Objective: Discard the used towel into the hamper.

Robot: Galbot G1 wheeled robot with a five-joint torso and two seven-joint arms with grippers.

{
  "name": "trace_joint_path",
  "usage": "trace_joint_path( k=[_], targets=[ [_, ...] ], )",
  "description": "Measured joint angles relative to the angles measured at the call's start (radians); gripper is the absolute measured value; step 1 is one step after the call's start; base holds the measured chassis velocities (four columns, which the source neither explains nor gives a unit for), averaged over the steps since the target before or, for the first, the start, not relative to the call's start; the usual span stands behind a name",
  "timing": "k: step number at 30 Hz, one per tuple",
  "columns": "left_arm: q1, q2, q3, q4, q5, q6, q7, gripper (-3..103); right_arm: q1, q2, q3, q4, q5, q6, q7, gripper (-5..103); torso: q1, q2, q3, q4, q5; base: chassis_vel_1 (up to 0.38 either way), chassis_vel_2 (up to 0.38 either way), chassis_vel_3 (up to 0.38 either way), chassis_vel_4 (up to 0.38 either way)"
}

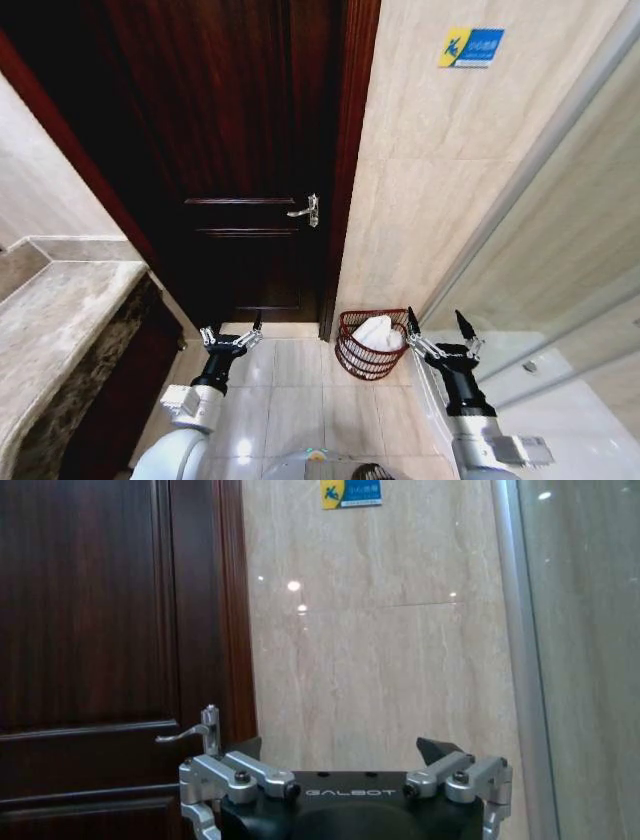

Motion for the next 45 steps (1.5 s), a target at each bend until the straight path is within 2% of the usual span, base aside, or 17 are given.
trace_joint_path(
  k=[8, 9, 10, 12, 13, 15, 45],
  targets=[
    [0.000, 0.000, 0.000, 0.000, 0.000, 0.000, 0.000, 100, 0.002, 0.000, 0.007, 0.000, 0.006, 0.005, -0.005, 100, 0.002, -0.001, 0.001, 0.0002, 0.0003, -0.048, 0.046, 0.052, -0.057],
    [0.000, 0.000, 0.000, 0.000, 0.000, 0.000, 0.000, 100, 0.006, -0.002, 0.026, -0.001, 0.025, 0.024, -0.024, 100, 0.002, -0.001, 0.001, 0.0001, 0.0001, 0.000, 0.000, 0.000, 0.000],
    [0.000, 0.000, 0.000, 0.000, 0.000, 0.000, 0.000, 100, 0.020, -0.006, 0.081, -0.005, 0.076, 0.075, -0.071, 100, 0.001, -0.001, 0.001, 0.0001, -0.0002, 0.000, 0.000, 0.000, 0.000],
    [0.000, 0.000, 0.000, 0.000, 0.000, 0.000, 0.000, 100, 0.022, -0.007, 0.089, -0.005, 0.083, 0.082, -0.078, 100, 0.001, -0.001, 0.001, 0.0001, -0.0003, 0.000, 0.000, 0.000, 0.000],
    [0.000, 0.000, 0.000, 0.000, 0.000, 0.000, 0.000, 100, 0.033, -0.011, 0.123, -0.006, 0.121, 0.117, -0.107, 100, 0.001, -0.001, 0.000, 0.0000, 0.0005, 0.000, 0.000, 0.000, 0.000],
    [0.000, 0.000, 0.000, 0.000, 0.000, 0.000, 0.000, 100, 0.045, -0.013, 0.137, -0.007, 0.135, 0.137, -0.114, 100, 0.001, -0.001, 0.000, 0.0001, 0.0002, 0.000, 0.000, 0.000, 0.000],
    [0.000, 0.000, 0.000, 0.000, 0.000, 0.000, 0.000, 100, 0.047, -0.015, 0.145, -0.011, 0.163, 0.170, -0.138, 100, 0.001, -0.001, 0.000, 0.0002, -0.0001, 0.013, -0.011, -0.016, 0.014]
  ],
)
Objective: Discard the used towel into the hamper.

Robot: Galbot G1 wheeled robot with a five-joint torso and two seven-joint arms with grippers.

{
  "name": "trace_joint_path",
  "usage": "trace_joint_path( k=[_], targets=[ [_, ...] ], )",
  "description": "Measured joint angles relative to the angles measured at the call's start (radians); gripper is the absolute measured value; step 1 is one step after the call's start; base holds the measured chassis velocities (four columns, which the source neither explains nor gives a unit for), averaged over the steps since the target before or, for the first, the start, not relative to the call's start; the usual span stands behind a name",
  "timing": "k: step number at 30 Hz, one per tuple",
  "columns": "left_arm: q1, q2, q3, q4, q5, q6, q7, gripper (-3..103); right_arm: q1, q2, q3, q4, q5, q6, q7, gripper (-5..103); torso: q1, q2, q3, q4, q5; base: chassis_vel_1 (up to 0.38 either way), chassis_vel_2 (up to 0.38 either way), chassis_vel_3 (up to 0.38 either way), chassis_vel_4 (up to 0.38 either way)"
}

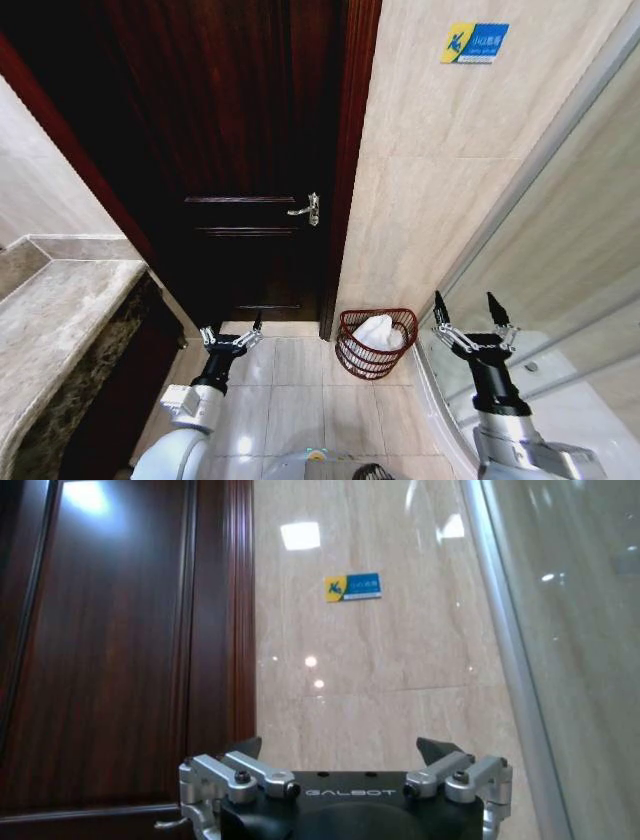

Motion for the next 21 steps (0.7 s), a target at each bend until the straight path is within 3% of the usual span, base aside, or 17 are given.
trace_joint_path(
  k=[11, 21],
  targets=[
    [0.000, 0.000, 0.000, 0.000, 0.000, 0.000, 0.000, 100, 0.004, 0.000, 0.001, -0.009, 0.005, 0.016, -0.008, 100, -0.002, 0.001, -0.001, 0.0000, 0.0001, 0.180, -0.171, -0.177, 0.171],
    [0.000, 0.000, 0.000, 0.000, 0.000, 0.000, 0.000, 100, -0.002, 0.003, 0.006, -0.012, -0.001, 0.021, -0.019, 100, 0.000, 0.000, 0.000, 0.0000, 0.0001, -0.005, 0.000, 0.001, -0.007]
  ],
)
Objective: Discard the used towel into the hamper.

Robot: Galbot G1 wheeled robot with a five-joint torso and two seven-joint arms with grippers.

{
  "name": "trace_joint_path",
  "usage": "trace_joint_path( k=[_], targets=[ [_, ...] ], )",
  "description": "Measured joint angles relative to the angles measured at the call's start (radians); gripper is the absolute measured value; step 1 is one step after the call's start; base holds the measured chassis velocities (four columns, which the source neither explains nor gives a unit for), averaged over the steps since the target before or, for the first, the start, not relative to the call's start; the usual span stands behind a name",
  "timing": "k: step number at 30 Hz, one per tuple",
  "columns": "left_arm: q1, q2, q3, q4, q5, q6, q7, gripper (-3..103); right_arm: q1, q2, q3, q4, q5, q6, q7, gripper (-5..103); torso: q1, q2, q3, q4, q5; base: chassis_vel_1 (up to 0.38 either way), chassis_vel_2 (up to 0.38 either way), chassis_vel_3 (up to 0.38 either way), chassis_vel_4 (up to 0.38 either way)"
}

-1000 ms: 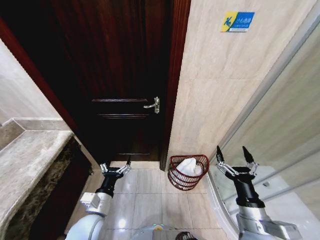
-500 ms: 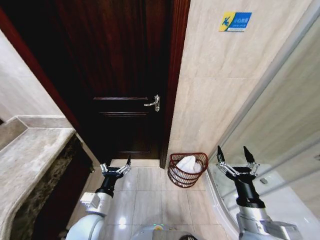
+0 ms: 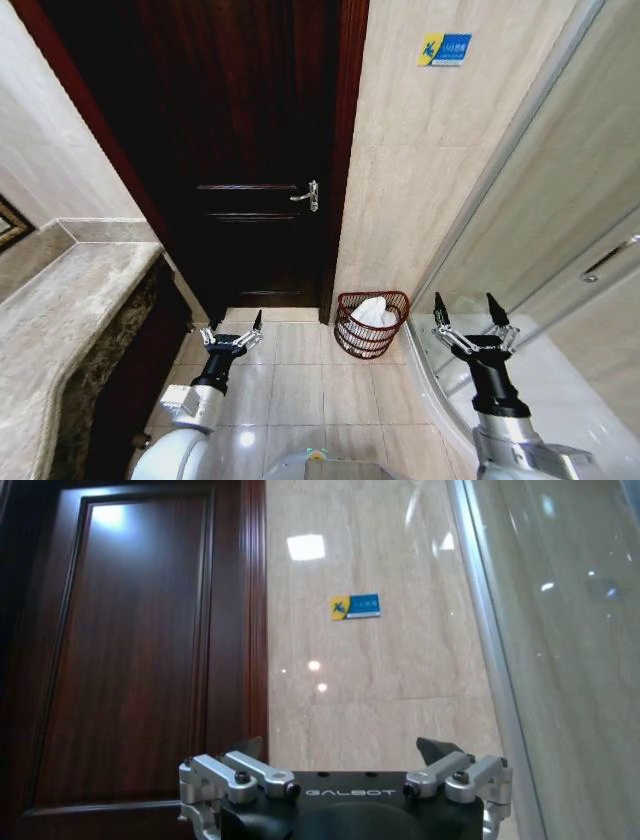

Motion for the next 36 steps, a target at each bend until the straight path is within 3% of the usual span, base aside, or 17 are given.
trace_joint_path(
  k=[36],
  targets=[
    [0.000, 0.000, 0.000, 0.000, 0.000, 0.000, 0.000, 100, 0.011, 0.026, 0.098, 0.022, 0.051, -0.012, 0.060, 100, -0.001, 0.000, 0.000, -0.0001, 0.0002, -0.077, -0.079, -0.076, -0.072]
  ],
)
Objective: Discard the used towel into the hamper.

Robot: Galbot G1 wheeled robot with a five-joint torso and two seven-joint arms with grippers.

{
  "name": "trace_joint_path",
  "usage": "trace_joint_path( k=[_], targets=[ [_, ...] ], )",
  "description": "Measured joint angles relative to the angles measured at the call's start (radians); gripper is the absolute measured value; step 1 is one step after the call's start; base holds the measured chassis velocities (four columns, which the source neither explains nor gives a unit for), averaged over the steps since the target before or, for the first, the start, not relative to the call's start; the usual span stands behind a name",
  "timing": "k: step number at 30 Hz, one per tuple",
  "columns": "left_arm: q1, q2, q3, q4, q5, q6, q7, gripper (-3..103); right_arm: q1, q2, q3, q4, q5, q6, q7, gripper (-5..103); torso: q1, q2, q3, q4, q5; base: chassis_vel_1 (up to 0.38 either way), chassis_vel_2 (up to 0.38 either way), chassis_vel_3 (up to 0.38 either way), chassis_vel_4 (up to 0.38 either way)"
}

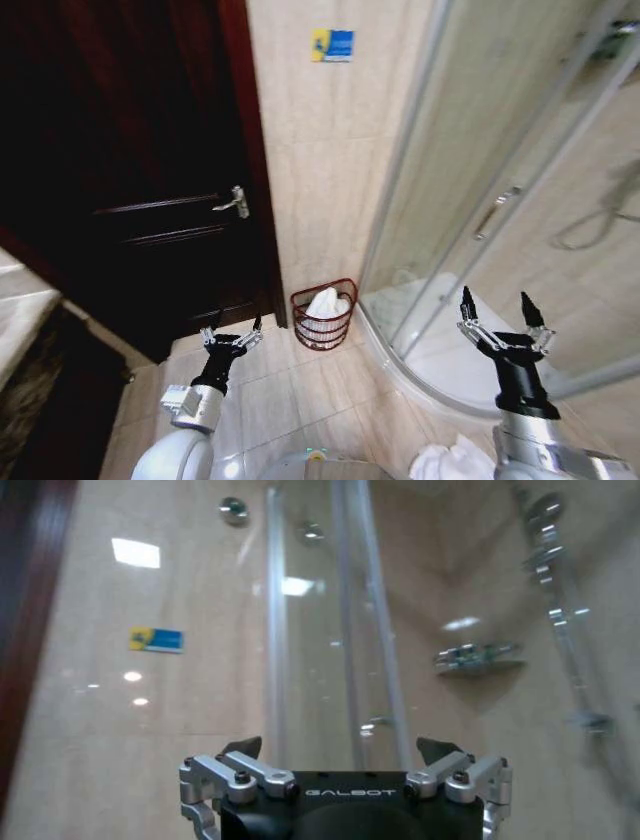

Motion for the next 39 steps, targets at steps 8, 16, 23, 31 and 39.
trace_joint_path(
  k=[8, 16, 23, 31, 39],
  targets=[
    [0.000, 0.000, 0.000, 0.000, 0.000, 0.000, 0.000, 100, 0.005, 0.004, 0.021, -0.011, 0.039, -0.007, 0.014, 100, 0.000, 0.000, 0.000, -0.0001, -0.0001, -0.118, -0.116, -0.122, -0.130],
    [0.000, 0.000, 0.000, 0.000, 0.000, 0.000, 0.000, 100, 0.012, 0.001, 0.031, -0.018, 0.059, -0.023, 0.036, 100, 0.000, 0.000, 0.000, 0.0000, 0.0001, -0.118, -0.130, -0.125, -0.115],
    [0.000, 0.000, 0.000, 0.000, 0.000, 0.000, 0.000, 100, 0.014, -0.001, 0.058, -0.025, 0.089, -0.034, 0.043, 100, 0.000, 0.000, 0.000, 0.0000, 0.0000, -0.133, -0.117, -0.131, -0.133],
    [0.000, 0.000, 0.000, 0.000, 0.000, 0.000, 0.000, 100, 0.019, -0.004, 0.084, -0.033, 0.112, -0.048, 0.055, 100, 0.000, 0.000, 0.000, -0.0001, -0.0001, -0.123, -0.127, -0.122, -0.118],
    [0.000, 0.000, 0.000, 0.000, 0.000, 0.000, 0.000, 100, 0.027, -0.002, 0.084, -0.049, 0.111, -0.058, 0.069, 100, 0.000, 0.000, 0.000, -0.0002, -0.0002, -0.123, -0.131, -0.129, -0.133]
  ],
)
